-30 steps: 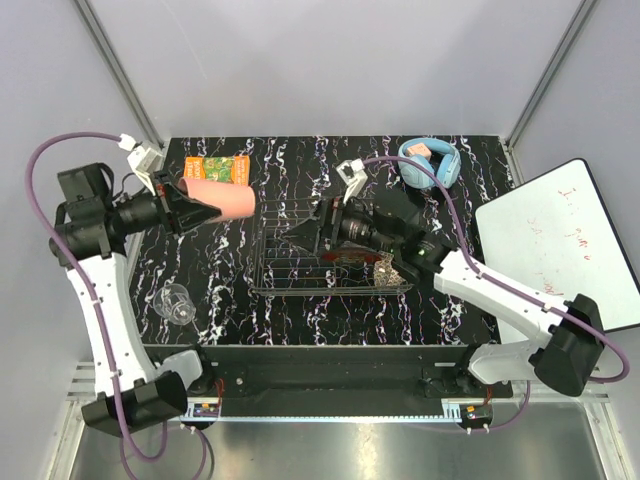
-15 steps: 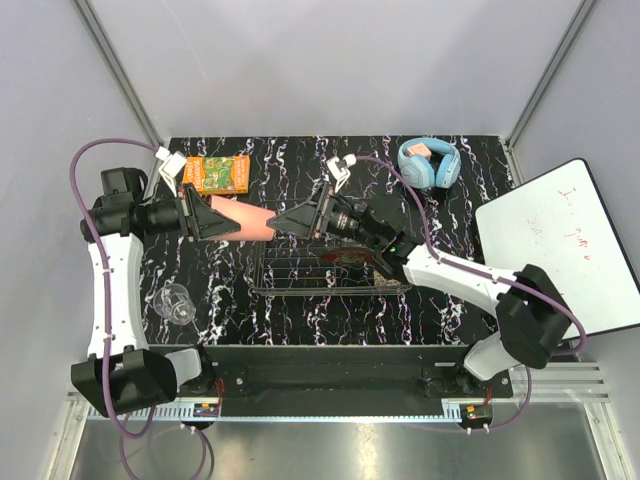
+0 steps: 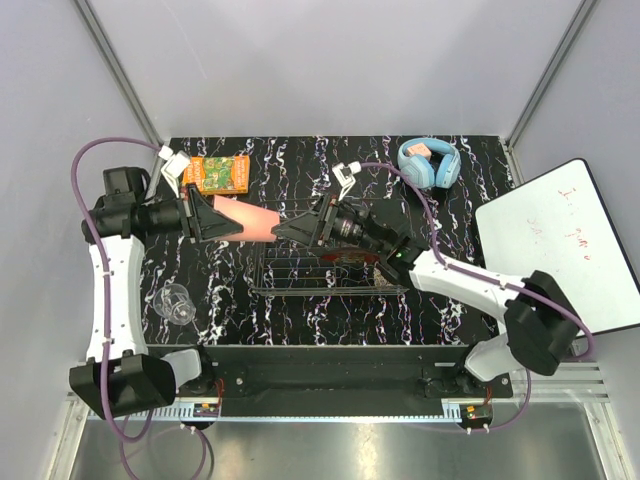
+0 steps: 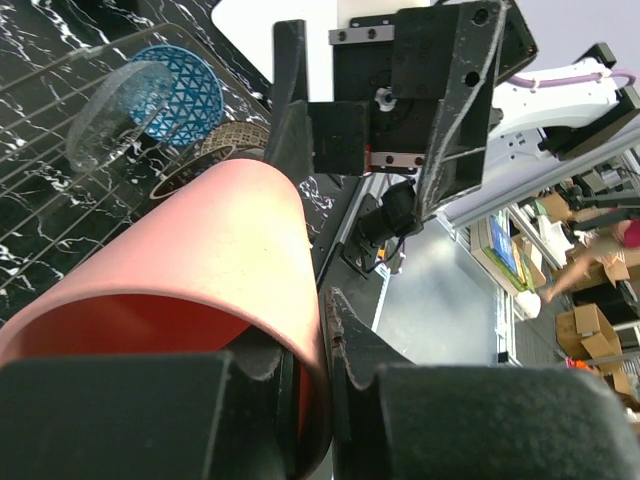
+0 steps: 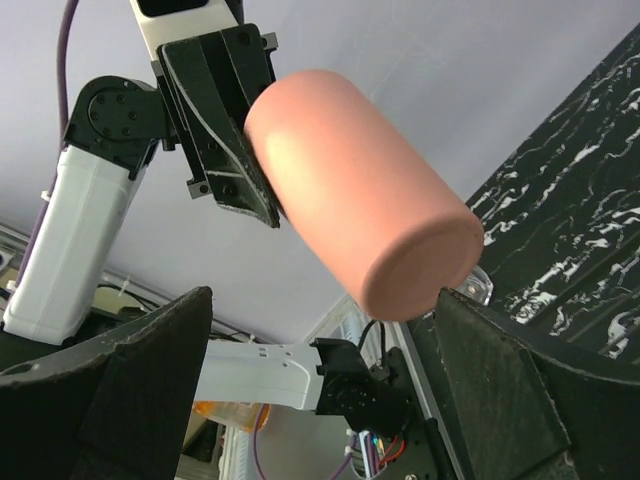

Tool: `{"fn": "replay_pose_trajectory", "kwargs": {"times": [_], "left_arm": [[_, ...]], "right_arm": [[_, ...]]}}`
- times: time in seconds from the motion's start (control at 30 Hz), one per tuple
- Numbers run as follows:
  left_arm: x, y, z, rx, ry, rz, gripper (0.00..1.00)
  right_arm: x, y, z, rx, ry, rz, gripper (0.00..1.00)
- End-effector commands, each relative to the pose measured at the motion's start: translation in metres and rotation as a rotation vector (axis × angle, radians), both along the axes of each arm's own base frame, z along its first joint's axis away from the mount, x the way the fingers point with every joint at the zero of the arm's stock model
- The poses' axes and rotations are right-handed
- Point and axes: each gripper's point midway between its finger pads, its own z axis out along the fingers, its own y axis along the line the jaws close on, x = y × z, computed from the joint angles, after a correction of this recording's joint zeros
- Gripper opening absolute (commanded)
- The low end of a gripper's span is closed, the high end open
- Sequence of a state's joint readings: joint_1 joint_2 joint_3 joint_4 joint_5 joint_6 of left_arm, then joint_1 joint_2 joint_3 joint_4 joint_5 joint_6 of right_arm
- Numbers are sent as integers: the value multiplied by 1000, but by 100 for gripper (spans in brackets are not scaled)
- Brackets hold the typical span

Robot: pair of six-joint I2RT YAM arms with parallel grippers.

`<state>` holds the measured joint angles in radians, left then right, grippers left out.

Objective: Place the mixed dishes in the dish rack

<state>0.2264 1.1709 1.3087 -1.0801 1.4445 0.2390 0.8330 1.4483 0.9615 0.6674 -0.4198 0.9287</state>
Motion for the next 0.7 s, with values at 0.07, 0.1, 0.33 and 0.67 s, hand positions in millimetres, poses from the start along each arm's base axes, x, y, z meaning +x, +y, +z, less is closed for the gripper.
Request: {"fn": "replay_pose_trajectory", "kwargs": {"times": [0.07, 0.1, 0.33, 0.67], "left_arm": [[-38, -21, 45, -168, -127, -214, 0], [-38, -23, 45, -167, -136, -222, 0], [-33, -26, 38, -173, -124, -241, 0], [-27, -28, 26, -182, -95, -251, 0]], "right_arm": [[4, 14, -9, 112, 15, 63, 100], [3, 14, -3, 164, 11, 80, 100], [5, 30, -10, 281, 73, 177, 100], [-3, 31, 22, 361, 21, 219, 100]]}}
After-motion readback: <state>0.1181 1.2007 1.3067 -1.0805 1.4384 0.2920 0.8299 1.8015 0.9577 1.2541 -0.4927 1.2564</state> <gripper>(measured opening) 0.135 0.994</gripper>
